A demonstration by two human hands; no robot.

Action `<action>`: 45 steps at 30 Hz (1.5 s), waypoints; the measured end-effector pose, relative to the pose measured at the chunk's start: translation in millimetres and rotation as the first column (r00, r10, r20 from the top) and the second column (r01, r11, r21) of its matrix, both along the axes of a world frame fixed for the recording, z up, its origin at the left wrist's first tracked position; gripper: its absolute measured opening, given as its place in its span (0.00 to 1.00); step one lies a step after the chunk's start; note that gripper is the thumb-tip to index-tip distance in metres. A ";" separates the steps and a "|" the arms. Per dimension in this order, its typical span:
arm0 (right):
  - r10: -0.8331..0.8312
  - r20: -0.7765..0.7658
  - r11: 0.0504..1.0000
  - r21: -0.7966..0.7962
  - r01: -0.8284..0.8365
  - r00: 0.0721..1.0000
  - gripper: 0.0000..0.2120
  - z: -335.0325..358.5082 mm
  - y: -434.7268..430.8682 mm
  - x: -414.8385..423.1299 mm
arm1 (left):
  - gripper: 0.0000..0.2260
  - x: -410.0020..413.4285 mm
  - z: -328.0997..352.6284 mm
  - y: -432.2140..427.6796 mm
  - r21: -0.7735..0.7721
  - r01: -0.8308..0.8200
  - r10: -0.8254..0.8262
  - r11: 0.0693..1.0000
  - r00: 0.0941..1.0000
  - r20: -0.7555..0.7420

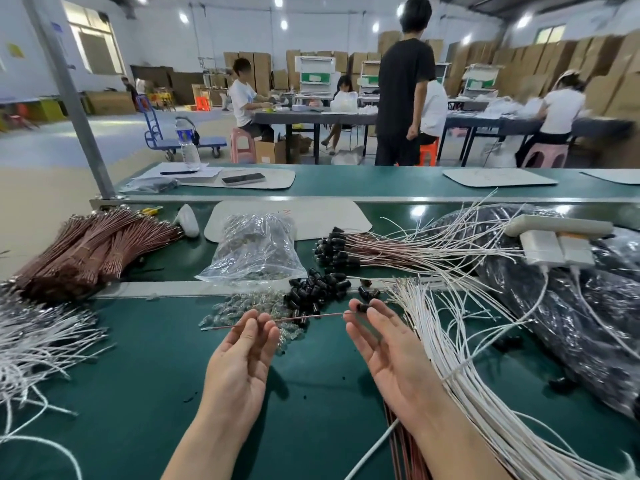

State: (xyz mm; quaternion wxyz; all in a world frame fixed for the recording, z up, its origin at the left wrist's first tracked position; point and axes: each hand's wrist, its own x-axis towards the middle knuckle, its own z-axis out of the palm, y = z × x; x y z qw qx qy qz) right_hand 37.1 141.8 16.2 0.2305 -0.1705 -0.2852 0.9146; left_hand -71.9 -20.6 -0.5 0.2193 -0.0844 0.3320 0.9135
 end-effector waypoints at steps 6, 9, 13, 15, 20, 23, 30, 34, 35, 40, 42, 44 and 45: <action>0.063 0.004 0.998 -0.002 -0.063 0.998 0.09 -4.5 -1.5 -0.8 | 0.06 -4.2 -0.6 2.8 -0.025 -0.007 0.007 1.000 1.000 0.001; 0.084 -0.009 0.996 0.011 -0.084 0.996 0.13 -5.9 -0.1 -1.5 | 0.07 -3.4 -1.2 3.9 -0.040 -0.016 0.015 0.999 1.000 -0.008; 0.092 -0.022 0.996 0.015 -0.092 0.996 0.15 -9.0 -0.3 -0.5 | 0.06 -1.0 -1.6 2.2 -0.046 -0.013 0.014 0.999 1.000 0.002; 0.090 -0.025 0.996 0.017 -0.089 0.996 0.15 -10.1 -0.1 -1.5 | 0.06 -1.5 -0.9 2.1 -0.042 -0.006 0.007 0.999 1.000 0.006; 0.115 -0.028 0.992 0.050 -0.114 0.993 0.15 -10.2 -0.9 -3.6 | 0.06 -3.5 -0.7 2.5 -0.029 0.001 -0.001 1.000 1.000 0.002; 0.128 -0.034 0.991 0.042 -0.127 0.991 0.16 -10.0 -1.7 -2.3 | 0.06 -2.6 -1.4 2.0 -0.015 -0.005 0.005 1.000 1.000 0.014; 0.178 -0.039 0.982 0.069 -0.175 0.983 0.17 -9.5 -3.7 -0.8 | 0.06 -0.6 -1.2 2.8 0.010 0.035 -0.035 0.999 0.999 0.013; 0.196 -0.035 0.978 0.076 -0.193 0.980 0.17 -12.7 -5.9 -0.3 | 0.07 3.1 -0.4 5.3 0.015 0.097 -0.097 0.995 0.995 -0.011; 0.193 -0.026 0.978 0.091 -0.190 0.981 0.17 -12.9 -6.9 -1.4 | 0.08 3.8 -0.2 6.2 0.010 0.118 -0.118 0.993 0.993 -0.023; 0.153 0.045 0.965 0.206 -0.159 0.987 0.17 -14.7 -13.2 -7.3 | 0.08 12.2 -2.5 10.9 -0.150 0.231 -0.257 0.961 0.949 -0.185; 0.144 0.074 0.956 0.248 -0.158 0.987 0.17 -16.1 -14.5 -8.9 | 0.09 17.1 -4.4 13.8 -0.245 0.242 -0.305 0.939 0.914 -0.267; 0.122 0.087 0.952 0.273 -0.141 0.989 0.17 -16.5 -13.8 -10.0 | 0.10 20.1 -3.4 16.0 -0.307 0.238 -0.333 0.921 0.890 -0.311; 0.103 0.089 0.953 0.277 -0.124 0.991 0.16 -16.7 -12.7 -10.3 | 0.10 20.4 -2.5 16.4 -0.308 0.222 -0.318 0.925 0.896 -0.309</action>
